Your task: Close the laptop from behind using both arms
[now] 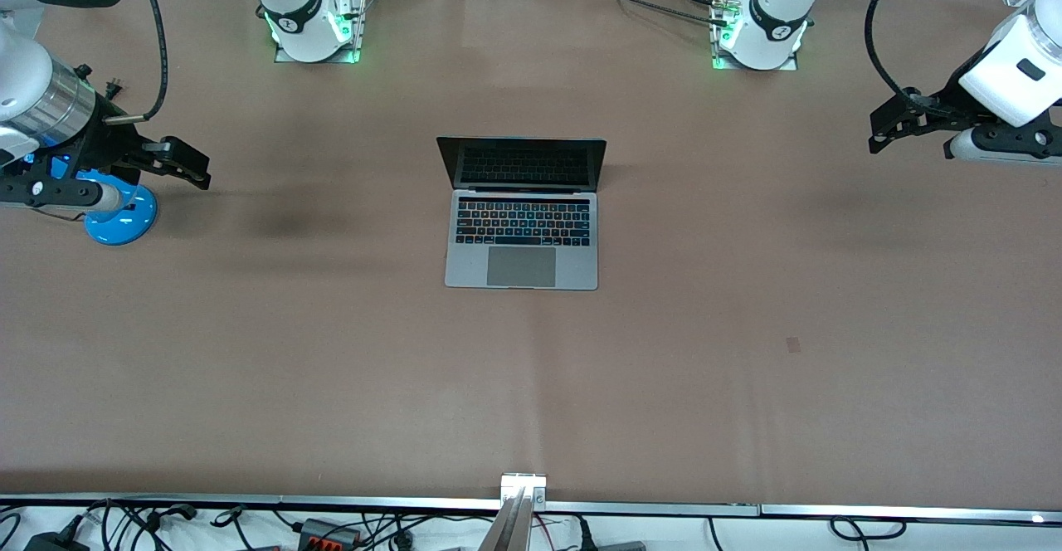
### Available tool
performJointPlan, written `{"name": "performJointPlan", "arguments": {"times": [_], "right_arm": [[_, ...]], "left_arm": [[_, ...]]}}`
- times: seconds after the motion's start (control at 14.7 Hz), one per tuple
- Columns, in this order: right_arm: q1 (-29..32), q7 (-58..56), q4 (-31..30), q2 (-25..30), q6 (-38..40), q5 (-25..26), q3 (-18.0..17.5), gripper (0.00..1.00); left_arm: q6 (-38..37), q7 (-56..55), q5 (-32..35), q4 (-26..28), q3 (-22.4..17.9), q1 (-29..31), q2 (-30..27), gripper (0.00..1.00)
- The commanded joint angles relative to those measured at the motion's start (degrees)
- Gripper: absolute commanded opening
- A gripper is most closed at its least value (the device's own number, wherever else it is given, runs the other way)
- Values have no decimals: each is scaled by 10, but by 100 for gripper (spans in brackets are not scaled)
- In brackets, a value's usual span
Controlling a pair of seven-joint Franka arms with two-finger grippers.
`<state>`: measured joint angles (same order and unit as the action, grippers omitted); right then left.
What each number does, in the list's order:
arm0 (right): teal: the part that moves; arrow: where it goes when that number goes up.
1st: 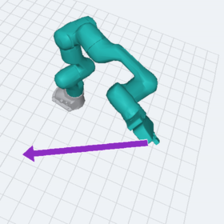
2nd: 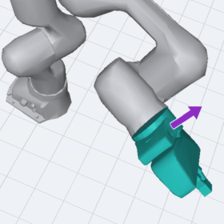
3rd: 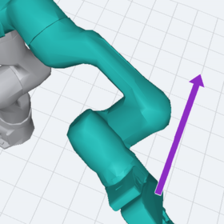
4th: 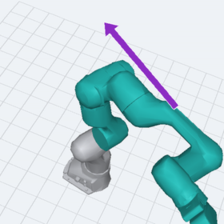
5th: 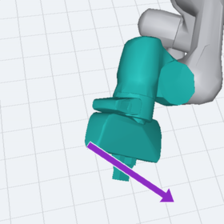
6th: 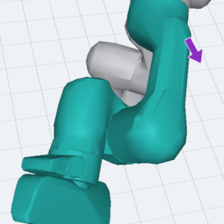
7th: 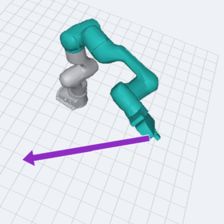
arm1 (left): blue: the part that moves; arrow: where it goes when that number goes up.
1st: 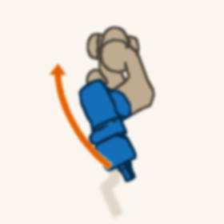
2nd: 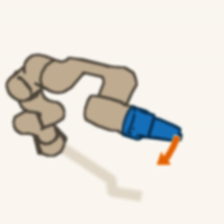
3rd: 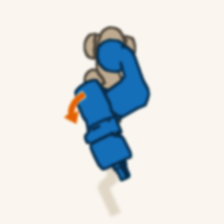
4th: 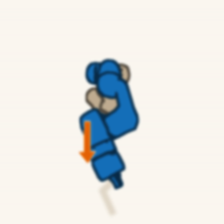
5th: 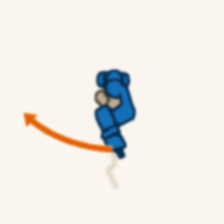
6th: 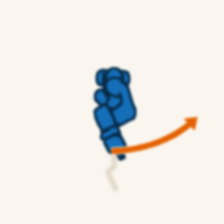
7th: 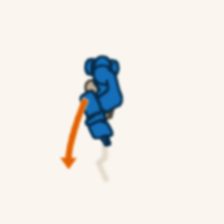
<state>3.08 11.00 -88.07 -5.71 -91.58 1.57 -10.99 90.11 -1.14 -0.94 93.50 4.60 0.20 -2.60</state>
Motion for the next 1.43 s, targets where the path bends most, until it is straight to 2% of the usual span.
{"name": "performJointPlan", "arguments": {"times": [0.0,1.09,1.36], "right_arm": [[2,2,7,-4,5,3,-3,100],[7,-2,4,-13,20,1,0,100],[-1,6,1,-34,48,2,-2,100]], "left_arm": [[-7,1,10,-16,-5,-7,7,100],[-14,4,9,-22,-5,-9,12,100],[-63,4,2,-24,-5,-10,38,100]]}}
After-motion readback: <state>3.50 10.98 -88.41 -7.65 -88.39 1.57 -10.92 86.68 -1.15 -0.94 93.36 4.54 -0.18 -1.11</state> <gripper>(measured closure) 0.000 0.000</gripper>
